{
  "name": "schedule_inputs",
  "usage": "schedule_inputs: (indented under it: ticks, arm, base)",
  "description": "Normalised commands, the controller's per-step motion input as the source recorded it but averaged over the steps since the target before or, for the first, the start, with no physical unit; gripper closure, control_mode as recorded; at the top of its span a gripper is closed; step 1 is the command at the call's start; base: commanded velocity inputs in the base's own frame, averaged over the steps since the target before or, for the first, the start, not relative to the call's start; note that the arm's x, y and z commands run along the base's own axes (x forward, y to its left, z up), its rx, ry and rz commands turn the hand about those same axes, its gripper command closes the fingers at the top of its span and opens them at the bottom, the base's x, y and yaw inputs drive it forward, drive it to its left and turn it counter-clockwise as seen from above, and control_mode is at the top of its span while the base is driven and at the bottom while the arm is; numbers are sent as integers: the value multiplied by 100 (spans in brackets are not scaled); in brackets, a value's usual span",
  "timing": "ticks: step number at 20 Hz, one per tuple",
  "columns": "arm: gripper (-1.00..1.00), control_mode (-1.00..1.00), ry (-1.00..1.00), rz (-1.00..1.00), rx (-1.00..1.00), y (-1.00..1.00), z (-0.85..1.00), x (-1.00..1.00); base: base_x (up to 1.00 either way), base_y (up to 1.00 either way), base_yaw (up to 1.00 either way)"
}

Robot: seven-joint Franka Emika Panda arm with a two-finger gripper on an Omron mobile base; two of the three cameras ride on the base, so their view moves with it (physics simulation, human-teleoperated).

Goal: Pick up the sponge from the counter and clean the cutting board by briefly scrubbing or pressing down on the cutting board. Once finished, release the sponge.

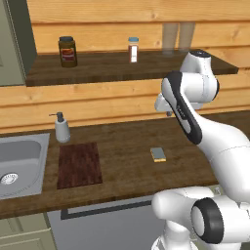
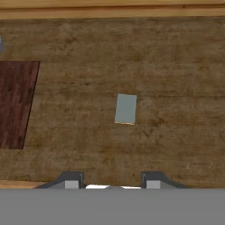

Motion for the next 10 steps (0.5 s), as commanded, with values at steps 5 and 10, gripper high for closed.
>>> schedule_inputs:
  ticks: [5,10]
  arm:
    - [-100,-100,2,3,0,4,-1,-22]
    - [-100,-100,6,4,0,3,-16,-37]
  base:
    - [0,0,0]
    - [0,0,0]
